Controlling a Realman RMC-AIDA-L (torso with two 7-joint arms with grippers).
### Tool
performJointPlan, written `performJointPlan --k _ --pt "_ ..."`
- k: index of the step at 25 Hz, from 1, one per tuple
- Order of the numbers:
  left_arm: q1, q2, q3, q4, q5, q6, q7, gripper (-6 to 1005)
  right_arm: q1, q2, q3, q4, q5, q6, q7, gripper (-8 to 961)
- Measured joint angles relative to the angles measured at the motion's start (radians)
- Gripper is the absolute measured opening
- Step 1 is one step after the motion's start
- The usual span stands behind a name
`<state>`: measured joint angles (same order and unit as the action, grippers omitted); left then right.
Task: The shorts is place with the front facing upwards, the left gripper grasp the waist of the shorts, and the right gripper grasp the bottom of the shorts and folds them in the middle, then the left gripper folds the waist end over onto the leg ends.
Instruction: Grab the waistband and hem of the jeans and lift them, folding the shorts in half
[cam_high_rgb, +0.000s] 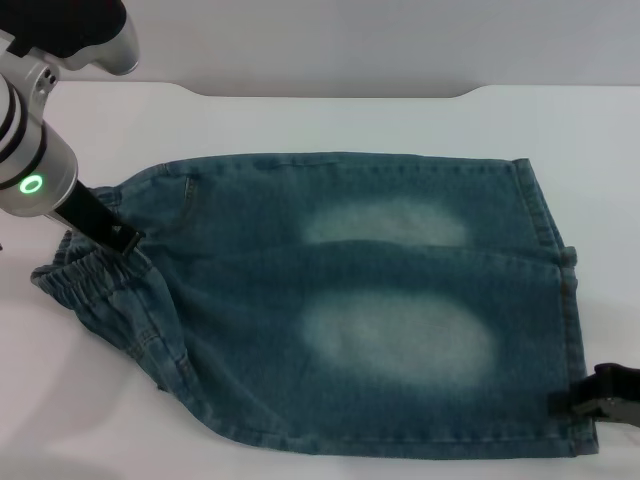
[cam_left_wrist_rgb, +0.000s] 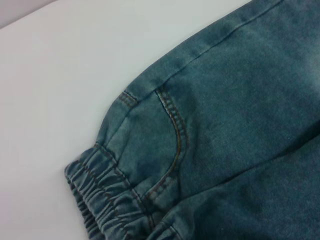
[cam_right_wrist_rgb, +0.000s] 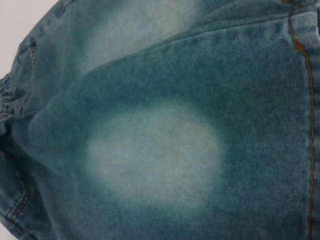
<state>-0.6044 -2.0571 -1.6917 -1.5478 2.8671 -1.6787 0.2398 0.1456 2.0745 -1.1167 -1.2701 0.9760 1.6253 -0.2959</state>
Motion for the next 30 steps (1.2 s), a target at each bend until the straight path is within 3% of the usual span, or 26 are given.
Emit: performJointPlan --k 7,12,23,29,30 --pt "0.000 0.000 -0.002 0.002 0.000 0.001 0.007 33 0.008 -0.002 0.005 -0.002 0.003 0.001 0.018 -2" --pt "-0.002 0.001 -0.002 0.008 0.000 0.001 0.009 33 0.006 -0.007 0.044 -0.035 -0.067 0.018 0.042 25" --pt "-0.033 0.000 -0.002 0.038 0.000 0.002 0.021 33 0.004 0.001 0.055 -0.017 -0.092 0.023 0.045 212" --pt "-0.036 0.000 -0.002 0.049 0.000 0.005 0.022 33 0.020 0.002 0.052 0.036 -0.085 0.017 0.040 448" --pt "-0.036 0.000 -0.002 0.050 0.000 0.005 0.022 33 0.022 0.002 0.051 0.036 -0.085 0.017 0.040 545"
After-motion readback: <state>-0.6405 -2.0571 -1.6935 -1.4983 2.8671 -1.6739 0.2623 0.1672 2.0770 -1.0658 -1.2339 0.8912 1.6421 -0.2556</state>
